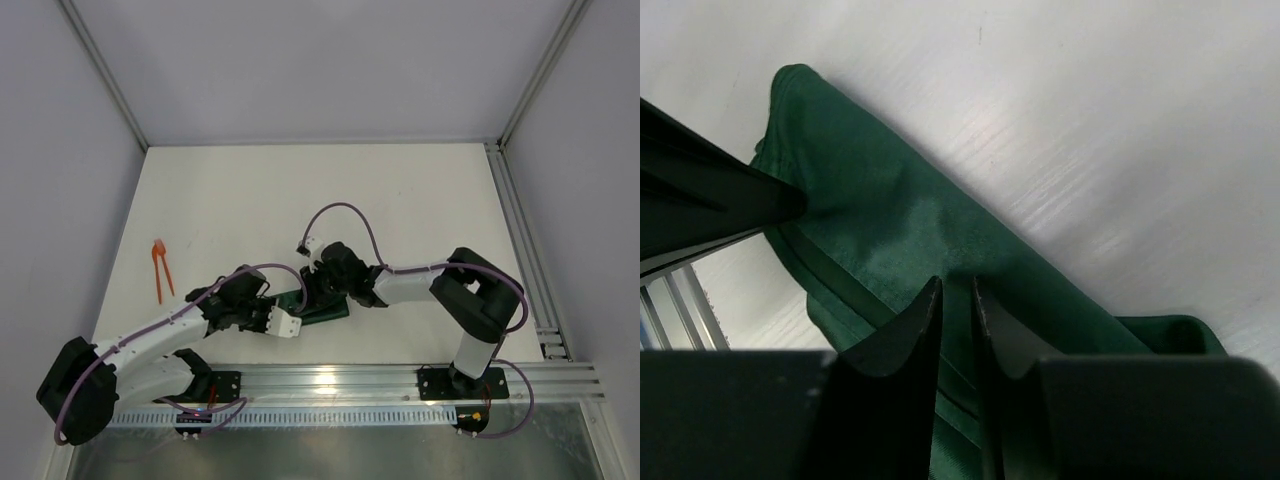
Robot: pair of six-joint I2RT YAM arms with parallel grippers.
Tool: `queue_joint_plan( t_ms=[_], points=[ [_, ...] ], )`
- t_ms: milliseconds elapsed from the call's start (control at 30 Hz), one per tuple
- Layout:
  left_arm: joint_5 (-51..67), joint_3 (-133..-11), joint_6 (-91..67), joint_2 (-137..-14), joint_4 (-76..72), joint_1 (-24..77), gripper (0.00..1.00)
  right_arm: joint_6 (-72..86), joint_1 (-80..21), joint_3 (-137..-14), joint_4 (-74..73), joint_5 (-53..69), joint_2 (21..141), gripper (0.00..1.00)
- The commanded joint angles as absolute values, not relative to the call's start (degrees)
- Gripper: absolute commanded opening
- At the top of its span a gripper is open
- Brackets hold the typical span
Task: Fold the napkin into a case and place the utensils inside
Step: Smooth out the smaller rectangle-folded napkin at the center of the board.
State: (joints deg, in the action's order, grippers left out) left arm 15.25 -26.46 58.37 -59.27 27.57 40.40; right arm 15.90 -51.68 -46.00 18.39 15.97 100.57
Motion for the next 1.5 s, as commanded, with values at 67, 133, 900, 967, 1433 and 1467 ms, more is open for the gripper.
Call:
queue_joint_plan(
  t_ms=[67,133,900,967,1433,1467],
  points=[
    [21.3,-31.3,57.6,-58.7,35.7,40.7,0.00,17.9,-51.3,-44.8,20.6,13.8,101.7,0.19],
    [21.6,-32.5,57.9,-58.7,38.4,40.7,0.00,18.0,-50.7,-44.5,21.0,13.8,101.9,0.18],
    [16.7,-35.4,49.5,-56.8,33.9,40.4,0.41,16.0,-49.4,-44.5,21.2,14.9,102.8,0.16],
    [13.1,-32.6,50.4,-58.9,30.4,40.4,0.43,15.3,-49.3,-44.6,21.3,15.0,102.5,0.16],
    [14.0,-27.6,53.2,-65.0,23.3,42.1,0.56,14.2,-49.3,-42.0,25.5,17.8,96.9,0.16],
    [14.1,-27.2,53.6,-64.9,23.1,42.7,0.56,14.0,-49.2,-42.2,25.3,17.9,96.9,0.16]
  ],
)
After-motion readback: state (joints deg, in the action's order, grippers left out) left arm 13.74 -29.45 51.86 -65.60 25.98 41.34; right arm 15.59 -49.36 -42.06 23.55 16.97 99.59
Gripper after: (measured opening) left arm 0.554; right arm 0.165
